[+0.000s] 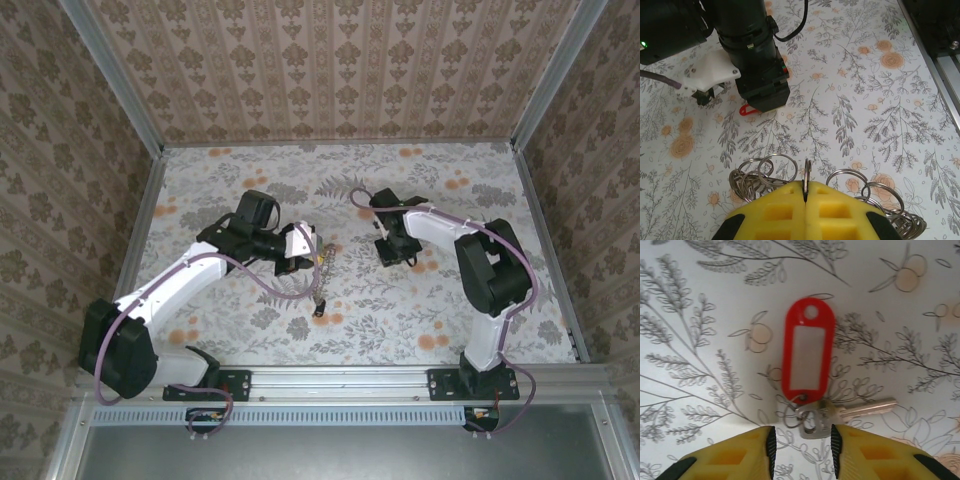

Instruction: Put the keys on the keyring

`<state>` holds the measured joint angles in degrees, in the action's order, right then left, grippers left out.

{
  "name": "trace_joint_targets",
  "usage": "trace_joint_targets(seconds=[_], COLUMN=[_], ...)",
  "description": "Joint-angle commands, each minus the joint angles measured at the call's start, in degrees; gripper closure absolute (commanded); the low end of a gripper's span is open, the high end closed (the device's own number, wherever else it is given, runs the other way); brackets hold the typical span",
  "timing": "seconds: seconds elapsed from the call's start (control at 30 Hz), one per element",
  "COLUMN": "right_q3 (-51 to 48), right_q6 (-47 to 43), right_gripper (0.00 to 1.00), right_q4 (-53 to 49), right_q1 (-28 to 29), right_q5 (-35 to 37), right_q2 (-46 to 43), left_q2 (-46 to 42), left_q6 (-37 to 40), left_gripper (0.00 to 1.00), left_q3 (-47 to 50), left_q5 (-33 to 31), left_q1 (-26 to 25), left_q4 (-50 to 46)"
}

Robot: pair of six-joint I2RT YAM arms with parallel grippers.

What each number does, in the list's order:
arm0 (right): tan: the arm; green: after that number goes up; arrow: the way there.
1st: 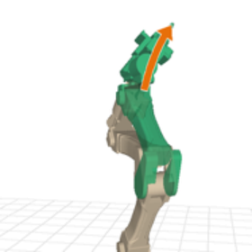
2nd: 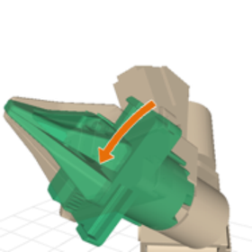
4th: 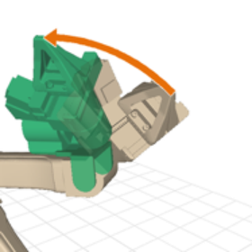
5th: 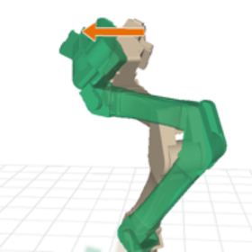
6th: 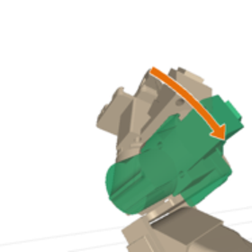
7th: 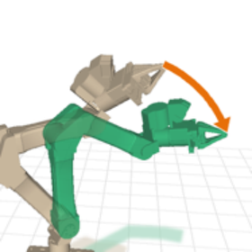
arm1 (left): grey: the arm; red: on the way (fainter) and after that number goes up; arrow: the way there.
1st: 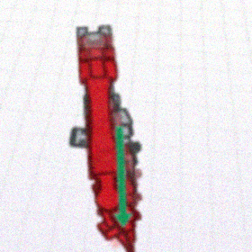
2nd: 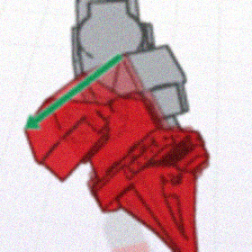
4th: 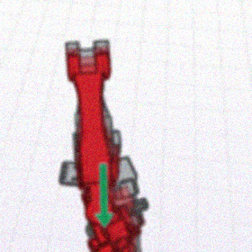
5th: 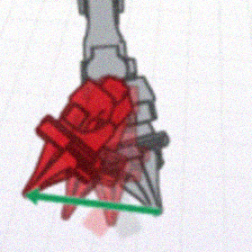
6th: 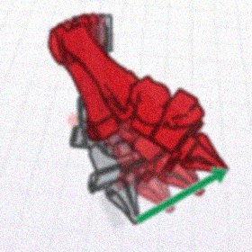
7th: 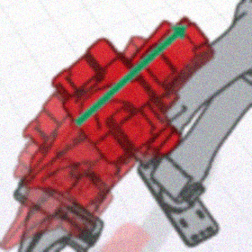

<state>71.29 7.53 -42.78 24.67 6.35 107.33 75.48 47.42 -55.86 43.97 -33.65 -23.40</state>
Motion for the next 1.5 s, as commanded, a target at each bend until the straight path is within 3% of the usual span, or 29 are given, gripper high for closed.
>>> trace_joint_targets(seconds=[0.0, 0.37, 0.6, 0.67, 0.8, 1.0, 1.27, 1.47], right_q3=[1.84, 2.84, 3.0, 2.6, 1.26, -8.36, -20.77, -23.94], right_q6=[0.77, 0.03, -1.16, -1.69, -3.27, -9.51, -22.81, -22.16], right_gripper=[0.63, 0.9, 0.92, 1.0, 1.0, 1.0, 1.0, 1.0], right_q4=[-2.08, -2.26, -3.27, -2.78, -1.11, 9.82, 22.85, 30.49], right_q1=[0.69, 0.91, 1.2, 1.18, 1.34, 1.79, 4.78, 6.77], right_q5=[1.79, 5.03, 4.9, 4.24, 1.13, -5.74, -22.31, -30.09], right_q2=[1.15, 2.41, 0.44, -0.08, -2.44, -16.26, -34.02, -40.6], left_q2=[0.01, -0.51, -0.78, -0.78, -0.86, -1.51, -2.97, -2.82], left_q6=[-1.03, -1.1, -0.79, -0.59, -0.32, -0.84, 2.42, 4.64], left_gripper=[1.0, 1.0, 1.0, 1.0, 1.0, 1.0, 1.0, 1.0], left_q3=[0.79, 2.03, 1.99, 2.04, 2.01, 0.45, -2.29, -3.87], left_q5=[2.89, 2.09, 1.48, 1.51, 1.42, 1.06, 0.02, -2.47], left_q1=[0.34, 0.34, -0.1, -0.23, -0.36, -0.21, 0.7, -0.56], left_q4=[1.67, 3.11, 2.61, 2.49, 2.3, 1.75, 0.36, 0.78])
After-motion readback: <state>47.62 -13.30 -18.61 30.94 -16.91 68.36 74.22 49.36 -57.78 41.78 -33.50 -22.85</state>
